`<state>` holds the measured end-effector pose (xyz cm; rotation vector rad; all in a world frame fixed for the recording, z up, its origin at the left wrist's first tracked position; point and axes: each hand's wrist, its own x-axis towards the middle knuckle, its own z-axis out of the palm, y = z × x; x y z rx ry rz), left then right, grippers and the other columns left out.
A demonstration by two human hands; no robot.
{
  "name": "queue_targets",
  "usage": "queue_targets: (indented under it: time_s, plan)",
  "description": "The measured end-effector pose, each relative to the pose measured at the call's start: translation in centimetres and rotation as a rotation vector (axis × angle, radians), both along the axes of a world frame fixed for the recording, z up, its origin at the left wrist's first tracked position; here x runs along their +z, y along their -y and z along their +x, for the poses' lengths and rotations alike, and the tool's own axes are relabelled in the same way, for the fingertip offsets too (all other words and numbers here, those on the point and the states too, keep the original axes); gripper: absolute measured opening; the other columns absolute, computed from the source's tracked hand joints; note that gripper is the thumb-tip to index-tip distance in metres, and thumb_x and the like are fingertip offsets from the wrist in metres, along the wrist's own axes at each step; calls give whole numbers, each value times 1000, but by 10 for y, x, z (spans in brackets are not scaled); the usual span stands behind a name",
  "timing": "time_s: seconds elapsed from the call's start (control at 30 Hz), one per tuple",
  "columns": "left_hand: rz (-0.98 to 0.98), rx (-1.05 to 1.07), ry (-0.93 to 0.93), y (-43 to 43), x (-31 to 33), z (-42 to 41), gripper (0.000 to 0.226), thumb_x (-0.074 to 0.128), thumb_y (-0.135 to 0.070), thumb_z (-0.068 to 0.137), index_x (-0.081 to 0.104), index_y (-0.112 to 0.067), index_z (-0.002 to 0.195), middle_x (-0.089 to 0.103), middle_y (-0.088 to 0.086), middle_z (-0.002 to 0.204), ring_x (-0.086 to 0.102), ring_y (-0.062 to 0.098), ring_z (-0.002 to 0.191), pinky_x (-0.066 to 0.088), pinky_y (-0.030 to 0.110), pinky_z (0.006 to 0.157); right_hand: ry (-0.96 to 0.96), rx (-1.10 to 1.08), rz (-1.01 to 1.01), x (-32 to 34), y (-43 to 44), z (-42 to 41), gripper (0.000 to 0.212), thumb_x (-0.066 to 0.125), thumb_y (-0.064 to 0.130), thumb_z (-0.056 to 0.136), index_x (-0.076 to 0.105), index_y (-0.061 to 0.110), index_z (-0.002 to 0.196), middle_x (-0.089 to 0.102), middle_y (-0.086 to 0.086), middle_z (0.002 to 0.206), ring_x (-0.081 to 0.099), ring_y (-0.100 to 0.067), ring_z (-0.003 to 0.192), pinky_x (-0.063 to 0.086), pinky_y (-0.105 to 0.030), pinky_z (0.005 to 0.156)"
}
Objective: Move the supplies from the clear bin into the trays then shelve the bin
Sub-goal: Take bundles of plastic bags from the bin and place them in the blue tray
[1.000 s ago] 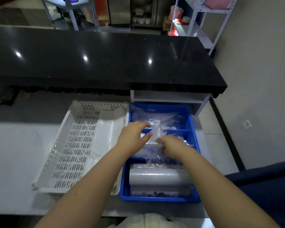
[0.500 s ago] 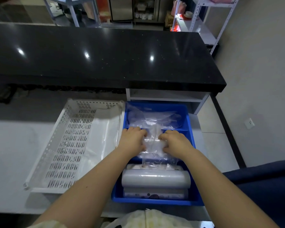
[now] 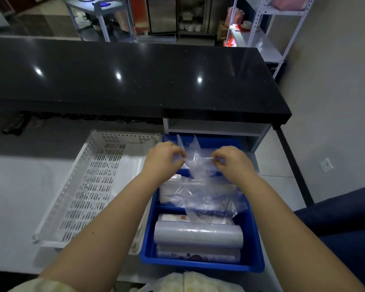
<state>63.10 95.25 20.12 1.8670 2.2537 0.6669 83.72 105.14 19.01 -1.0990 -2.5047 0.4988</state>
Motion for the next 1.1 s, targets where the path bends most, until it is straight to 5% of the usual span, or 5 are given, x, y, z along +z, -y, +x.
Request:
queue_targets:
  time_s: [0.33,0.47,0.7,0.9,1.1]
  plan:
    - [-297,39,-304,-19,-38,-1,41,49,-32,88,54,-32,129,43,3,139,35,26,125,31,43,95,401,2,70,-41,-4,-8,40,49,19,92,53,33,130,52,0,135,37,-28,122,30,-42,97]
    - [10,-41,-145,-10,-40,3,44,46,-30,83,58,-25,125,58,-1,126,46,22,118,36,41,93,413,6,-10,-47,-4,-10,37,49,17,91,56,34,123,56,4,130,40,-26,116,31,-41,96]
    - [-460,-206,-192,-18,-46,20,46,37,-42,91,46,-32,136,54,1,135,40,25,122,28,47,99,-68,-83,-10,-20,2,-2,33,51,2,87,68,16,111,68,-3,111,51,-25,108,43,-41,92]
    - [-65,-179,-89,13,-37,9,43,49,-43,85,54,-33,127,60,-7,124,48,18,115,38,42,97,-236,83,-178,-14,38,23,30,58,1,80,69,24,94,65,12,90,57,-13,89,49,-30,83]
    - [-297,-317,-27,35,-40,11,46,73,-51,70,63,-39,113,57,-11,113,45,15,108,40,33,92,336,66,-312,-30,48,27,35,73,29,70,62,39,102,57,14,105,53,-10,96,49,-32,83]
